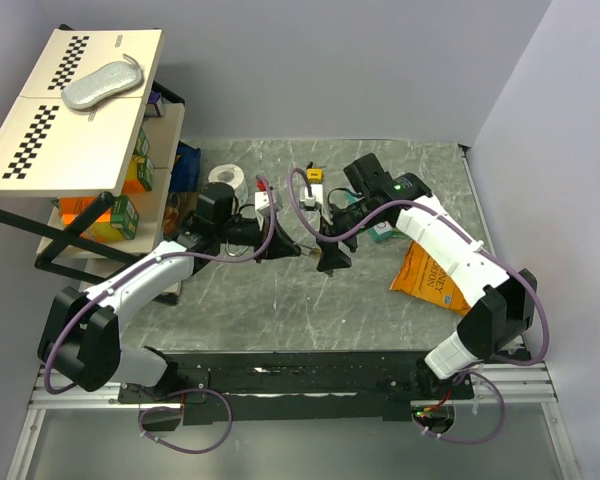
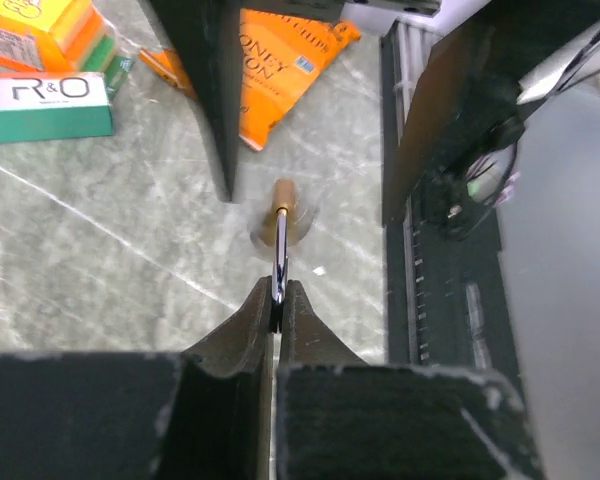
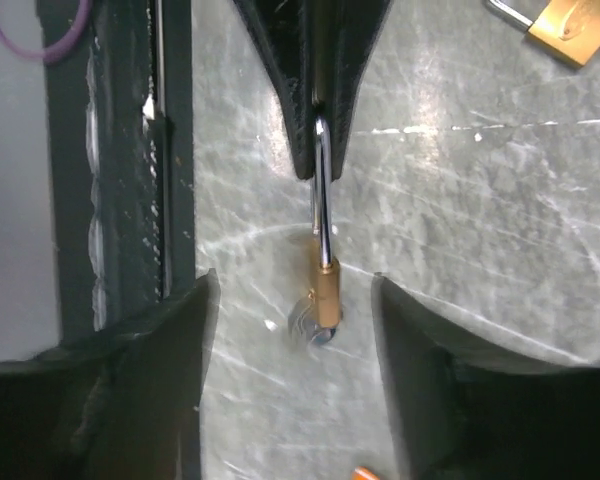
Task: Lock with the key
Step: Lock the lock.
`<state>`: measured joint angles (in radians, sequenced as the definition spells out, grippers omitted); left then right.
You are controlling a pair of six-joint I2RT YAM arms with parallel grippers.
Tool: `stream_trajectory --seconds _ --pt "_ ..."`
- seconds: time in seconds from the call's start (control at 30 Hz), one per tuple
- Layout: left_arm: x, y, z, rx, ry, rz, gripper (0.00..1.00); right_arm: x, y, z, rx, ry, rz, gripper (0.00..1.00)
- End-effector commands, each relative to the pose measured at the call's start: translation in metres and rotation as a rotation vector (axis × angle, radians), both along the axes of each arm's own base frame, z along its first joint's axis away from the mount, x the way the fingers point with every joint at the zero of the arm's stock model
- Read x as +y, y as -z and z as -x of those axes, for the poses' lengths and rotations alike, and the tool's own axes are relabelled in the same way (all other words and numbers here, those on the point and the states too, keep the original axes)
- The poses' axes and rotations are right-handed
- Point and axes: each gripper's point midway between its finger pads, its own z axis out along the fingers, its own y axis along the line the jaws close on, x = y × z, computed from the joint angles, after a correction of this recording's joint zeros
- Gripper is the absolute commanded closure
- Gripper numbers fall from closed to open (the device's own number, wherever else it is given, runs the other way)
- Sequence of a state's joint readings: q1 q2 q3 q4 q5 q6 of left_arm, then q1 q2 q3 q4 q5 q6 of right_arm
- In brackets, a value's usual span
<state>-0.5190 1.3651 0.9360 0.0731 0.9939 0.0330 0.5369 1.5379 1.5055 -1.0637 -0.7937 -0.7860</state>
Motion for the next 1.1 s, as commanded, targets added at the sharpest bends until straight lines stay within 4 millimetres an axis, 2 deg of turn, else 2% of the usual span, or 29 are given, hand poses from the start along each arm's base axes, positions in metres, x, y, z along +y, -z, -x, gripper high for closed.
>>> stream_trajectory --seconds 0.0,0.03,0.07,0.13,0.23,0.37,0.5,0.67,0.9,1.07 --pt "0.003 -0.049 -0.003 -0.013 0.012 0.104 0.99 -0.001 -0.058 -0.01 -0.079 0.092 -0.144 0.12" --pt "0.008 -0.052 -0.006 -0.009 0.001 0.108 0.99 -0.002 -0.071 -0.011 -0.091 0.118 -0.191 0.05" --pt "0.01 -0.058 -0.006 -0.016 0.003 0.116 0.99 -0.012 -0.074 -0.019 -0.092 0.159 -0.207 0.03" --pt "0.017 -0.067 -0.008 -0.004 0.0 0.133 0.99 -0.018 -0.088 -0.019 -0.101 0.171 -0.258 0.02" --pt "0.019 -0.091 -0.005 -0.016 0.018 0.174 0.99 -0.029 -0.097 -0.019 -0.137 0.189 -0.285 0.02" --pt "0.02 -0.12 0.002 -0.046 0.036 0.224 0.99 -0.025 -0.117 -0.018 -0.226 0.174 -0.37 0.02" --pt "0.02 -0.146 0.008 -0.048 0.035 0.277 0.99 -0.014 -0.127 -0.009 -0.248 0.141 -0.412 0.05" --pt "0.017 -0.158 0.011 0.019 0.036 0.338 0.99 -0.001 -0.129 -0.002 -0.307 0.088 -0.422 0.1" --pt "0.016 -0.162 0.014 0.038 0.026 0.362 0.99 0.008 -0.14 0.0 -0.322 0.083 -0.459 0.3" --pt "0.014 -0.161 0.019 0.023 0.036 0.356 0.99 0.013 -0.143 0.002 -0.311 0.066 -0.47 0.38"
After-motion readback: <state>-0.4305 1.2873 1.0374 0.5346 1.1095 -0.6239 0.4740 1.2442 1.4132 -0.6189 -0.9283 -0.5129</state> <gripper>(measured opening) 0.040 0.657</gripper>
